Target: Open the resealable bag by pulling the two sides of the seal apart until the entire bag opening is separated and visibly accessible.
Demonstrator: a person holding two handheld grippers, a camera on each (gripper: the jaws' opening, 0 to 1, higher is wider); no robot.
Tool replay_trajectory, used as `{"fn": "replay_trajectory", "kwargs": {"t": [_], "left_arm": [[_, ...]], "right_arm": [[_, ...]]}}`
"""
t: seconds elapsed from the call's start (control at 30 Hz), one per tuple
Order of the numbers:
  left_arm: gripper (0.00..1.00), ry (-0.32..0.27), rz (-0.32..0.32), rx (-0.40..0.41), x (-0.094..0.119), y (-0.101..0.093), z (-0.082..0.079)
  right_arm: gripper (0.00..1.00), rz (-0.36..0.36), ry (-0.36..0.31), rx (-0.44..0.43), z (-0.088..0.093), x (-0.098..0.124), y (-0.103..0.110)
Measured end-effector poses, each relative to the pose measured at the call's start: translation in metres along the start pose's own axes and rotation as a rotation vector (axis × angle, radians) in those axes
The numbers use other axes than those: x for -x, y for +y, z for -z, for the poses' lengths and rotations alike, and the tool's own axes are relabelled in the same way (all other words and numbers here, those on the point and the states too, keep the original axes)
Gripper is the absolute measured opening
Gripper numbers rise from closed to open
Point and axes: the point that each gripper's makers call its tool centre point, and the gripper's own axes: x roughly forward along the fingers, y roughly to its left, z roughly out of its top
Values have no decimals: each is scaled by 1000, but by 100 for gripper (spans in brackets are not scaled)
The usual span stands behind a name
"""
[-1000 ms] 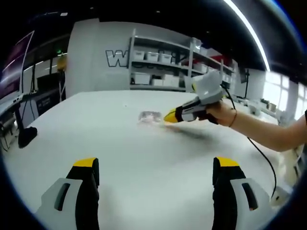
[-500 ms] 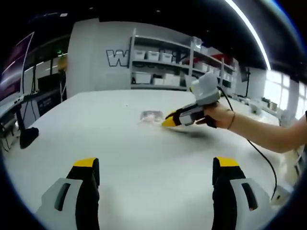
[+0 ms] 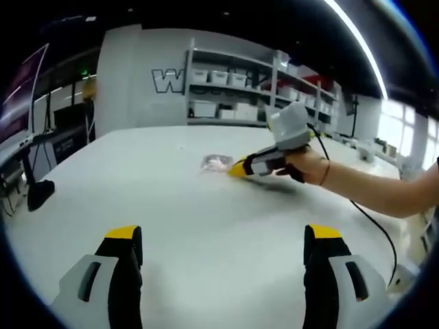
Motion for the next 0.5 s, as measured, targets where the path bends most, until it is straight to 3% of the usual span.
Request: {"fn": "replay_trajectory", "kwargs": {"t": [0.5], "left_arm": [[98, 7, 12, 1, -1, -5, 4]], "right_arm": [[0, -43, -11, -35, -4, 14, 6]]}}
